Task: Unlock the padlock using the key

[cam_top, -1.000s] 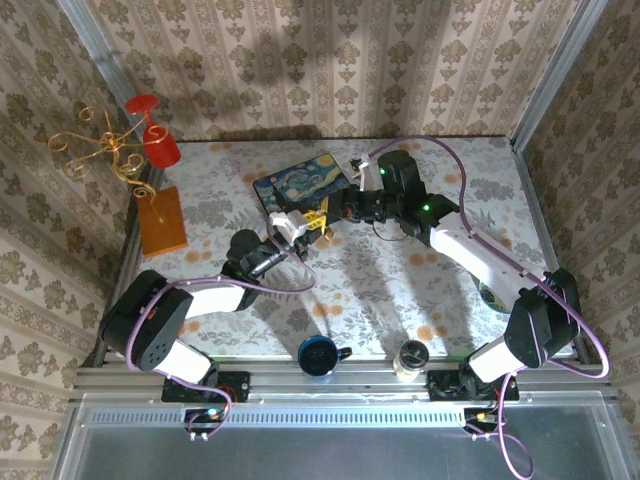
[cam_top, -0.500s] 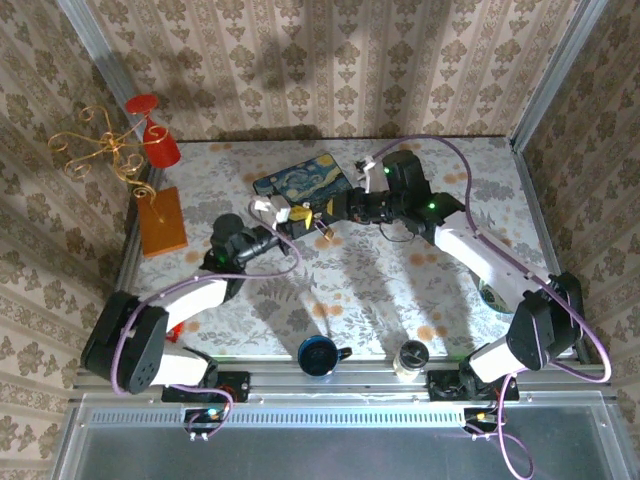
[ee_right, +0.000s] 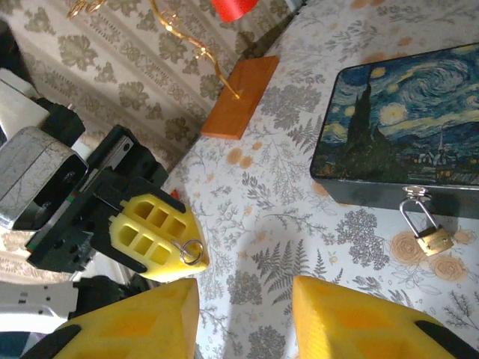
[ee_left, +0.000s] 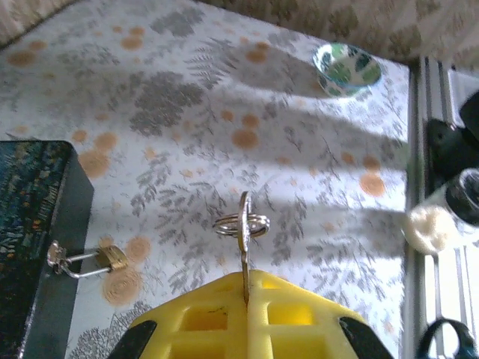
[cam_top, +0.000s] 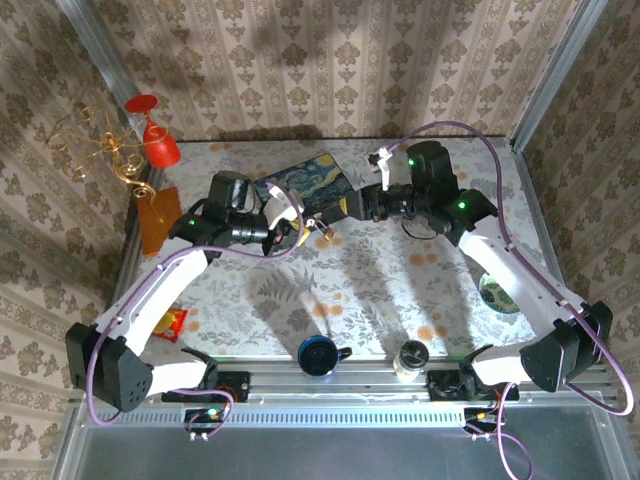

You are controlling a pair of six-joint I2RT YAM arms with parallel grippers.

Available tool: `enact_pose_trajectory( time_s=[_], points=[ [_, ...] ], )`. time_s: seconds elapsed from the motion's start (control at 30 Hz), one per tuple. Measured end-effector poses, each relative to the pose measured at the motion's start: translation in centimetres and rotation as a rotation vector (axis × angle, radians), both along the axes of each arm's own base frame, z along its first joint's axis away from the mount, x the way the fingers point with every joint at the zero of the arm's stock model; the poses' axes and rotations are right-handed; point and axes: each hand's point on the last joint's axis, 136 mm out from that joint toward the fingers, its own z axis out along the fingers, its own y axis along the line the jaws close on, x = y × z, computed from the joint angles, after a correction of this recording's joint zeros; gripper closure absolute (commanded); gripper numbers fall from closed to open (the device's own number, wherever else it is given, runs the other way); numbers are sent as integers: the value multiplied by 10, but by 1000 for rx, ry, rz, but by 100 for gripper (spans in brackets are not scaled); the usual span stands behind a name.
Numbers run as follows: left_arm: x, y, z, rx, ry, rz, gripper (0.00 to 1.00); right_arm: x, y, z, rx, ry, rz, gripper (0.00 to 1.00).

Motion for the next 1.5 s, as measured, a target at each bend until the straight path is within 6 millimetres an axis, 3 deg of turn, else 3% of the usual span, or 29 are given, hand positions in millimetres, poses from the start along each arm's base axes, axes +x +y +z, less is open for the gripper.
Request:
enact_pose_trajectory(
  time_s=[0.23, 0.4, 0.6, 0.9, 1.2, 1.5],
  points=[
    [-37, -3, 6, 150, -22, -159, 100, -34, 21, -9, -2, -73, 171, 62],
    [-46, -2, -1, 200, -11, -206, 100, -48, 36, -14, 18, -87, 278, 66],
    [-49, 1, -5, 224, -2, -213, 100, -61, 48, -20, 29, -88, 373, 65],
    [-49, 1, -5, 225, -4, -213, 100, -67, 54, -23, 25, -94, 405, 62],
    [-49, 1, -7, 222, -10, -211, 100, -66, 67, -53, -9, -15, 433, 66],
    [-51, 2, -7, 217, -14, -212, 100, -68, 69, -55, -18, -22, 445, 66]
  ],
)
